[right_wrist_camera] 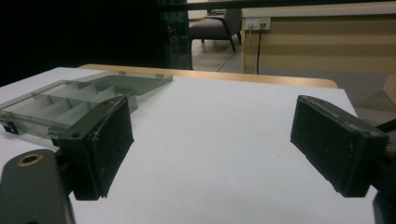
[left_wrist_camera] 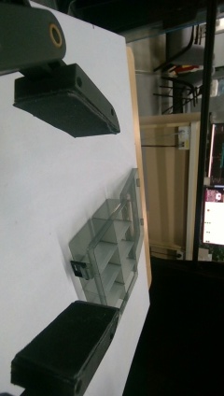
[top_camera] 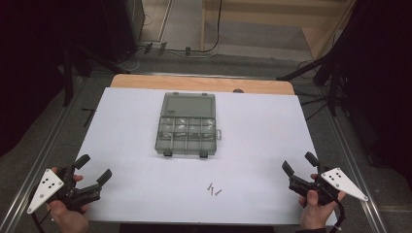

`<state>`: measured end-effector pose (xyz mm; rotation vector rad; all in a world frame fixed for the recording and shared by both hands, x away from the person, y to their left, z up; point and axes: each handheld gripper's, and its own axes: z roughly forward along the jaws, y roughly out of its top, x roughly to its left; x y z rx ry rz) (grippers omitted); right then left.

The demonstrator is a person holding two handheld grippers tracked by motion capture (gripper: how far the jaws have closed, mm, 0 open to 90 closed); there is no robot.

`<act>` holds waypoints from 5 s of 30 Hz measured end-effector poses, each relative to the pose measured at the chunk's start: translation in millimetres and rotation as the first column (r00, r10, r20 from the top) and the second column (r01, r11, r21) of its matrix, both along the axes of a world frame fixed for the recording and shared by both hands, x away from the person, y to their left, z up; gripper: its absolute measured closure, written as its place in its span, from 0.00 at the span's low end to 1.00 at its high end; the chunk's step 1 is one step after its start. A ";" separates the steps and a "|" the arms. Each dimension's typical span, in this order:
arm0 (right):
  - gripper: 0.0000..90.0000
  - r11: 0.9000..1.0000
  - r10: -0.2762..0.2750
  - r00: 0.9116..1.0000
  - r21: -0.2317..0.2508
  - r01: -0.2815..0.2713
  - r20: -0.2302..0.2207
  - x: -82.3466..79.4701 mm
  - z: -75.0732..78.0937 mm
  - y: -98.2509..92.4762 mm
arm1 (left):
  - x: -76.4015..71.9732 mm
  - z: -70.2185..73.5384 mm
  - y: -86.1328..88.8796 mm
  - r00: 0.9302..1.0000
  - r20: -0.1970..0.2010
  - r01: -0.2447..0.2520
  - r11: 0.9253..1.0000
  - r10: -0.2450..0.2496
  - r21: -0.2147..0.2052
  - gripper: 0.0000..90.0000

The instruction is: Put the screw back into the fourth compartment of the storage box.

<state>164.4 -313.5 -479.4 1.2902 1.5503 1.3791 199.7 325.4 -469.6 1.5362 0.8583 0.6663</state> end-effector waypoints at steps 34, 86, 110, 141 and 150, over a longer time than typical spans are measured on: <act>0.19 0.950 0.286 0.949 -0.091 -0.299 -0.132 22.6 30.7 74.0 | 1.4 -3.0 -4.9 1.000 -0.019 0.008 1.000 -0.008 0.015 0.12; 0.80 0.418 0.489 0.448 -0.249 -0.874 -0.748 70.4 6.2 174.1 | 2.4 -3.4 -2.7 1.000 -0.030 0.004 1.000 -0.004 0.008 0.12; 1.00 0.317 0.435 0.386 -0.262 -0.912 -0.814 68.1 -4.5 195.3 | 2.5 -3.3 -3.1 0.999 -0.031 0.009 1.000 -0.008 0.014 0.12; 1.00 0.471 0.420 0.438 -0.222 -0.854 -0.794 90.9 17.2 184.3 | 2.4 -3.2 -4.1 0.999 -0.031 0.009 1.000 -0.008 0.015 0.12; 1.00 0.499 0.425 0.471 -0.234 -0.835 -0.773 113.9 33.0 183.7 | 2.5 -3.4 -3.7 0.999 -0.033 0.010 1.000 -0.010 0.014 0.12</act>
